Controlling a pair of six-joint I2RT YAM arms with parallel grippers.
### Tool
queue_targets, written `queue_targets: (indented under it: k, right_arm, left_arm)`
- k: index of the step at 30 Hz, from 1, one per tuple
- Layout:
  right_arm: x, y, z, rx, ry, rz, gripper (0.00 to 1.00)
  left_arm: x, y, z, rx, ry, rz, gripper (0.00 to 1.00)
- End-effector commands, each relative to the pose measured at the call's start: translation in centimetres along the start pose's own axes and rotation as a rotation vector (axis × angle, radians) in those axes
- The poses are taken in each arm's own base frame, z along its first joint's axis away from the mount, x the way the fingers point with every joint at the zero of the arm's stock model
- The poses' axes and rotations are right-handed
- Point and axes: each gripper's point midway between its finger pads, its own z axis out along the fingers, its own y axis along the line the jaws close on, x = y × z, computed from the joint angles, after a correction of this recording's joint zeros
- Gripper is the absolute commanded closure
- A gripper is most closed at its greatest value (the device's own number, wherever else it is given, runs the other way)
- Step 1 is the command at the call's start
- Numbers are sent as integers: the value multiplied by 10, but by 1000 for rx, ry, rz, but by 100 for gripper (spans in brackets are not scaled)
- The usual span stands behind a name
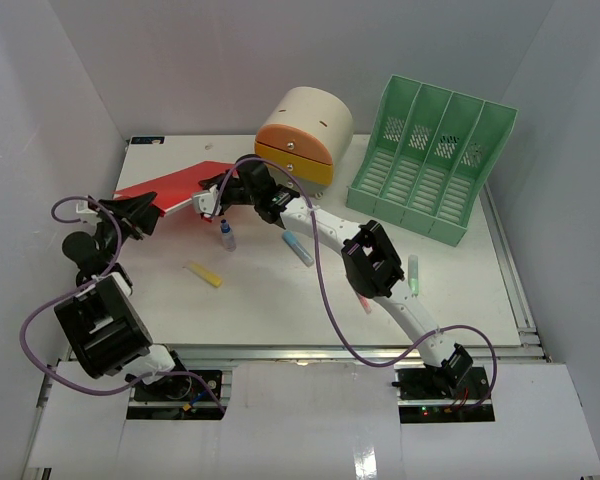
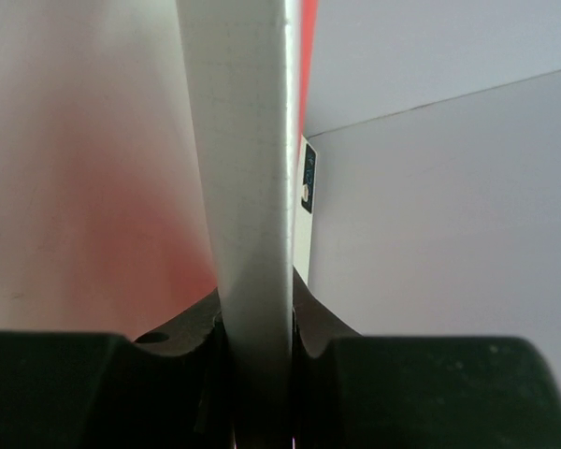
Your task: Organize the desk
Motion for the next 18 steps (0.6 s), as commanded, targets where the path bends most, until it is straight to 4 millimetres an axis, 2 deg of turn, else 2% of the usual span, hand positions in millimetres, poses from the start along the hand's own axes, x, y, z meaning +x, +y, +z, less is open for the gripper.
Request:
queue_targets:
  k: [1,3,5,7,10,14,18]
  right_arm:
    - [-35,-56,-15,116,-60,-40,92]
    - [-36,-60,-17,128,-57,-28,92]
    - [-37,-65,-19,145,-56,-15,92]
    - [-38,-70,-20,162,-56,-5,92]
    - [-39,-81,-24,197,-58,19,92]
    - [-41,-104,-33,282,-65,103,92]
    - [-55,-134,-46,358,-94,163,92]
  left_arm:
    - [-16,-29,-6,4,-55,178,37]
    - [-30,-39,-11,-18,-102,237,36]
    - [-42,-59,-10,-36,-134,322,35]
    - [-54,-66,-9,-109,-174,413,33]
    - [-62,-92,-9,-185,-213,572,29]
    - [-56,-79,-25,-296,-282,590,28]
    - [-36,-81,-34,-283,-313,577,28]
